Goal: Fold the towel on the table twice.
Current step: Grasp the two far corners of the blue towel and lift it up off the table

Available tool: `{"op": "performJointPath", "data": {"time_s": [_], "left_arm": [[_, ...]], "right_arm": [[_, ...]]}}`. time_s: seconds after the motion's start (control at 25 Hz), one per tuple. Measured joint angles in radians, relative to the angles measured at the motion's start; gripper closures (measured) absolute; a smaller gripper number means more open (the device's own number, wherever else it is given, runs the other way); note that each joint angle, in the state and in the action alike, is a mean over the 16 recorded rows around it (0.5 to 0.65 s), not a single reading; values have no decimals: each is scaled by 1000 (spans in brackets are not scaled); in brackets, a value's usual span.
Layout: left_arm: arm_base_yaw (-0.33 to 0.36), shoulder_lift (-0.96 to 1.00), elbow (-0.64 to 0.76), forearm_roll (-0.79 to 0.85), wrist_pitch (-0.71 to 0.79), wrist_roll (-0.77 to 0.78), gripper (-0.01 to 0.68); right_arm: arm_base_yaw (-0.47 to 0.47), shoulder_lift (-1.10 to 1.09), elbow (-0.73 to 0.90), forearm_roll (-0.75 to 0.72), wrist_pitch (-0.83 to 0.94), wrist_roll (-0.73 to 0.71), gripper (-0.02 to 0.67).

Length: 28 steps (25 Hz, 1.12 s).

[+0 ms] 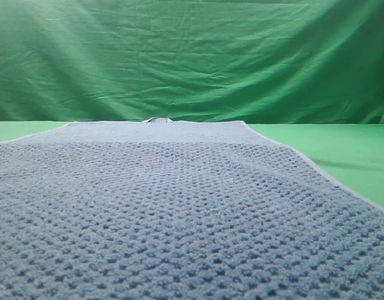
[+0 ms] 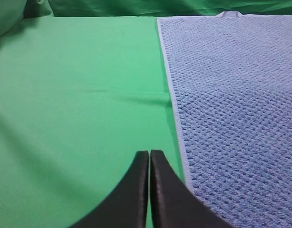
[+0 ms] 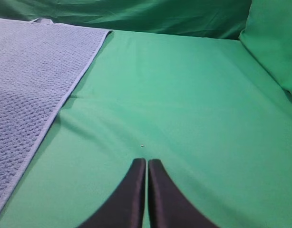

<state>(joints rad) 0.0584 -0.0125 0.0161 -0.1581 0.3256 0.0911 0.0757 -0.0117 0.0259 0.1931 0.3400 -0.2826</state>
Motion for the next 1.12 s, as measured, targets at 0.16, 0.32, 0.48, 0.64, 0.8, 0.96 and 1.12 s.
{"op": "performJointPath", "data": {"time_s": [0.16, 0.32, 0.48, 0.64, 0.8, 0.96, 1.12], "left_arm": [[0, 0, 0, -91, -18, 0, 673], [0, 0, 0, -231, -58, 0, 673], [0, 0, -2, -384, -104, 7, 673], [0, 0, -29, -508, -119, 49, 673], [0, 1, -89, -580, -120, 114, 673], [-1, 15, -173, -606, -83, 215, 673], [-11, 42, -264, -605, -28, 340, 673]], "right_arm": [[0, 0, 0, 42, -42, 4, 649], [-1, 0, 0, 90, -96, 8, 649], [-1, 0, 0, 154, -176, 13, 649], [-1, 0, -12, 203, -235, 20, 649], [-1, 0, -56, 237, -262, 17, 649], [-1, 17, -130, 265, -254, 5, 649], [-1, 65, -233, 274, -181, -10, 649]]}}
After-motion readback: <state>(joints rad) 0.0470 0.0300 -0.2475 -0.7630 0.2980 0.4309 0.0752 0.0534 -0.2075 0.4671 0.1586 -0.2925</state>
